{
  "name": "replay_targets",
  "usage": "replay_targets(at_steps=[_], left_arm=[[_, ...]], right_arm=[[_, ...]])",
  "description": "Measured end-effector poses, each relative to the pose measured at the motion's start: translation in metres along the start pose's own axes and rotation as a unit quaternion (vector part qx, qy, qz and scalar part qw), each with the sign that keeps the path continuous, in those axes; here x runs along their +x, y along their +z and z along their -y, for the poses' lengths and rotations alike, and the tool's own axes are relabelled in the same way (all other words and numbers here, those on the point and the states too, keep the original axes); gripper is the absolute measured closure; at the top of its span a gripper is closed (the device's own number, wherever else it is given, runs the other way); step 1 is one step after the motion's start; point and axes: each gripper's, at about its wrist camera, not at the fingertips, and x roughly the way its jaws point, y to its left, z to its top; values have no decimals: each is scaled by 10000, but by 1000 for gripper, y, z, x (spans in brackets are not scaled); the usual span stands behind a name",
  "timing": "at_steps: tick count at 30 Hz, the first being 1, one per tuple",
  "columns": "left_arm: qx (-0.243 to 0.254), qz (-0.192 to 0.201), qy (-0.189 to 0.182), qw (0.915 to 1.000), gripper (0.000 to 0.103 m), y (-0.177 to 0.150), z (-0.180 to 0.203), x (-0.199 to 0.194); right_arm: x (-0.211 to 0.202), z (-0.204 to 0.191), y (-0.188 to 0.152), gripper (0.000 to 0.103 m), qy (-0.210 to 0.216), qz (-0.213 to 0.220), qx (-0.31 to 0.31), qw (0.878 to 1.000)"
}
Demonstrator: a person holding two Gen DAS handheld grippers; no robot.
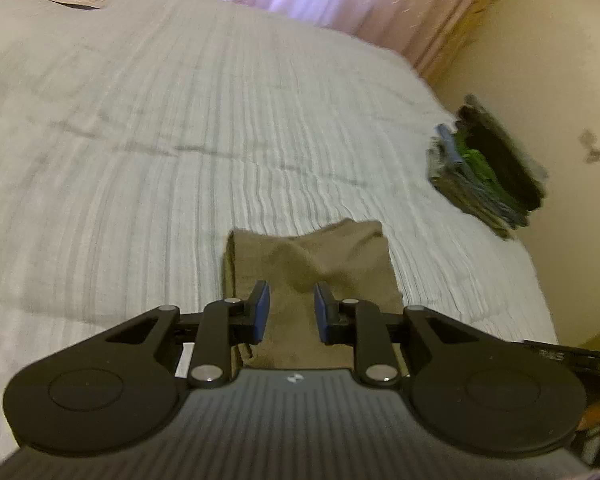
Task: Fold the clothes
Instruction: 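Move the left gripper to the folded olive-brown trousers and grasp an edge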
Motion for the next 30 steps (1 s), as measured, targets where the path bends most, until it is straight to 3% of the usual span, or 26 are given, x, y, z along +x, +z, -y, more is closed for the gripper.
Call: replay_targets(at_steps=[7, 11, 15, 17, 19, 21, 25, 27, 30], left_arm=[[212, -107, 461, 9987, 84, 66, 54, -39], [557, -230, 168, 9980, 84, 97, 52, -25], [995, -741, -412, 9914, 83, 132, 29, 8], [1371, -1087, -762, 9816, 82, 150, 15, 28], [1786, -1472, -1020, 9675, 81, 167, 3, 47], [2203, -1833, -1288, 9494, 73, 180, -7, 65], [2980, -2389, -1598, 9103, 71, 187, -12, 111], [3103, -2595, -1740, 8978, 71, 184, -11, 132], [2999, -2874, -1971, 8880, 71, 183, 0, 168]], right_arm=[[-55, -1, 52, 41, -26, -227, 5, 9997], [-53, 9, 60, 41, -352, -164, 459, 9982], [-59, 7, 35, 41, -661, 297, 1719, 9824], [-64, 2, 12, 41, -824, 630, 2516, 9623], [-68, -5, -18, 41, -964, 972, 3421, 9296], [-65, -17, -51, 41, -991, 1265, 4083, 8986], [-46, -37, -106, 41, -994, 1653, 4991, 8448], [-30, -38, -124, 41, -799, 1836, 5428, 8156], [-10, -37, -143, 41, -403, 2186, 6038, 7655]])
